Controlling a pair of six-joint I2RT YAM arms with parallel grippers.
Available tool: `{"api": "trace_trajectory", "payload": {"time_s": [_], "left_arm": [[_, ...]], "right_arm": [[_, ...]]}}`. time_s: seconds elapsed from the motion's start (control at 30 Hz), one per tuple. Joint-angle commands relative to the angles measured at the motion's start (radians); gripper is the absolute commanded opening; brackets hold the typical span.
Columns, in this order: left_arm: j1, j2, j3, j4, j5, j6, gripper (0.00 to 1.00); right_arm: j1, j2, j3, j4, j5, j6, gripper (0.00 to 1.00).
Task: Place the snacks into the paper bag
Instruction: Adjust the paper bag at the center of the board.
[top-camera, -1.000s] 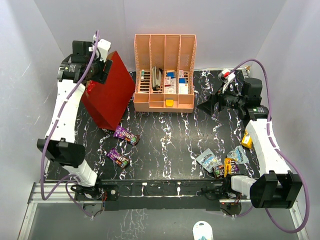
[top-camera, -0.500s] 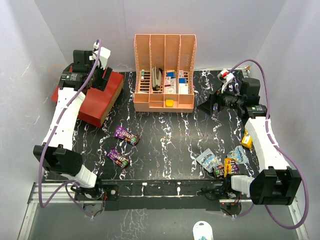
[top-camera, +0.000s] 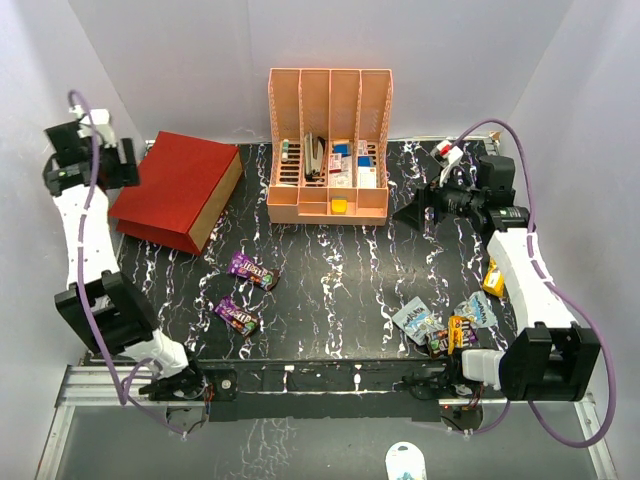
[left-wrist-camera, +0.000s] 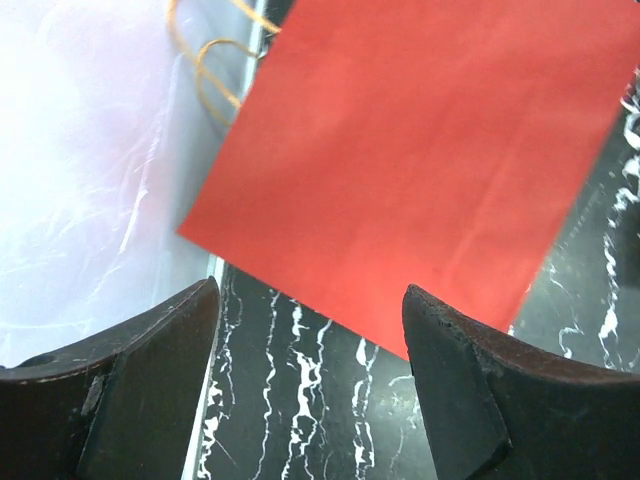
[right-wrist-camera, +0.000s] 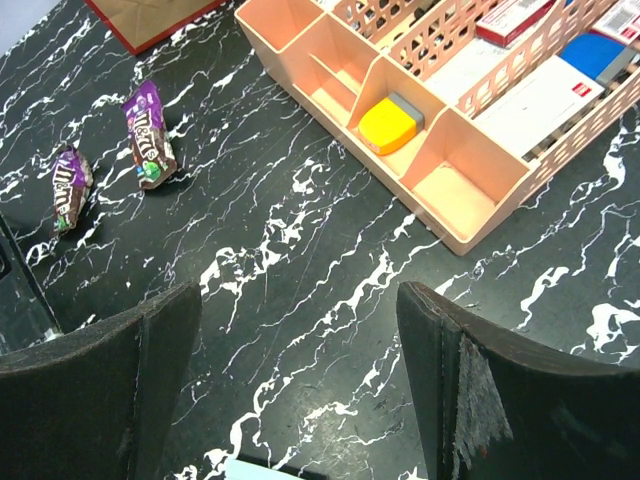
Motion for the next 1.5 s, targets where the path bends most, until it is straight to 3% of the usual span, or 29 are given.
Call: {"api": "trace_trajectory", "payload": {"time_s": [0.0,0.27,0.53,1.0,1.23,1.47], "left_arm": [[0.147,0.058,-0.020,0.042,0.209,-0.073,0.72],[0.296,0.056,-0.202,0.169,0.326,-0.291,0.73],[0.300,-0.033,-0.528,0.481,0.199,-0.513,0.74],[0.308,0.183,-0.476,0.634,0.229,-0.753,0.70],[0.314,0.268,-0.471,0.751,0.296,-0.822,0.53],[0.314,0.322,-0.447,0.764,0.318,-0.848,0.39]], "right_arm": [[0.030,0.037,0.046,0.040,0.020,-0.018,0.82],[0.206,0.139,0.102,0.046,0.130,-0.067,0.82],[0.319,0.193,0.085,0.043,0.164,-0.095,0.82],[0.344,0.203,0.072,0.031,0.191,-0.117,0.82],[0.346,0.215,0.073,0.025,0.192,-0.118,0.82],[0.347,0.210,0.062,0.024,0.193,-0.119,0.82]]}}
